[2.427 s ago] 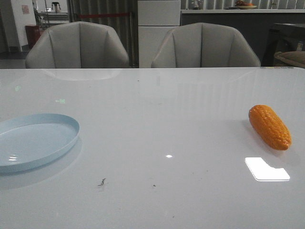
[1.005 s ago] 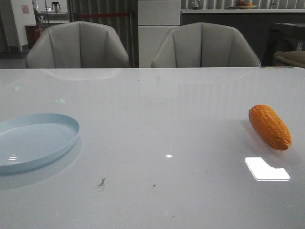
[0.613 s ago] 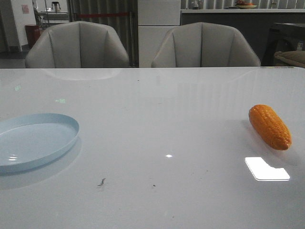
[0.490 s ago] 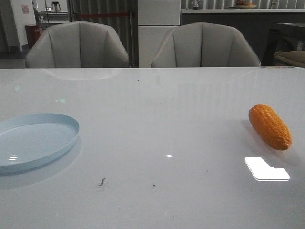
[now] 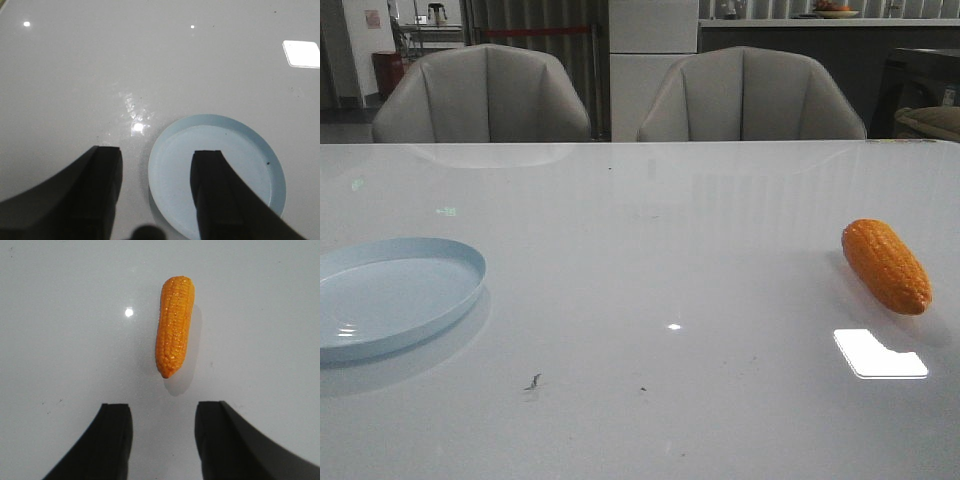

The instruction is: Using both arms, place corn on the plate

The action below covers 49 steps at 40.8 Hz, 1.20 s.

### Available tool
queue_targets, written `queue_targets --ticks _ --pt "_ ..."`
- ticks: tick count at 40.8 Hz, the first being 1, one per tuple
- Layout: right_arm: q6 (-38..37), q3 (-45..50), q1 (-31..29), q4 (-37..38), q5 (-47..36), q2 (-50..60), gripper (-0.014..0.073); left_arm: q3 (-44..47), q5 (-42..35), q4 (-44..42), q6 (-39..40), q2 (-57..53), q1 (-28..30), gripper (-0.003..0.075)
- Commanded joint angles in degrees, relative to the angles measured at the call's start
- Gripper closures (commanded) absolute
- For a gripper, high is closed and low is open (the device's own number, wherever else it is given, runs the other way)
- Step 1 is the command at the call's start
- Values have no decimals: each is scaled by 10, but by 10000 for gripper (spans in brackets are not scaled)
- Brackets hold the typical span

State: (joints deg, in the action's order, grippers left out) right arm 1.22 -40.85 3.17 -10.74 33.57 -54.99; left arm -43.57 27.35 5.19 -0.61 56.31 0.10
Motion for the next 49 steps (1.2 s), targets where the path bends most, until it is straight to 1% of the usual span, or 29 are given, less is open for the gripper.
queue_targets --ticks 1,4,8,17,25,31,36,49 --pt "1 -18 -3 0 -23 5 179 -36 3 6 6 30 2 316" --pt "1 -18 -3 0 -14 5 179 -63 46 6 6 69 2 316" --pt "1 -18 -3 0 -4 5 179 -110 81 6 6 123 2 316" --pt "1 -18 -3 0 14 5 179 -210 96 1 6 254 2 316" --pt "1 -18 -3 -3 29 5 179 -279 146 -7 6 368 2 316" --pt "1 -18 -3 -3 38 5 179 -304 169 -8 6 433 2 316" --pt "1 -18 -3 -3 39 5 179 -305 169 -9 6 469 2 316" --pt "1 -18 -3 -3 39 5 179 -305 164 -9 6 507 2 316"
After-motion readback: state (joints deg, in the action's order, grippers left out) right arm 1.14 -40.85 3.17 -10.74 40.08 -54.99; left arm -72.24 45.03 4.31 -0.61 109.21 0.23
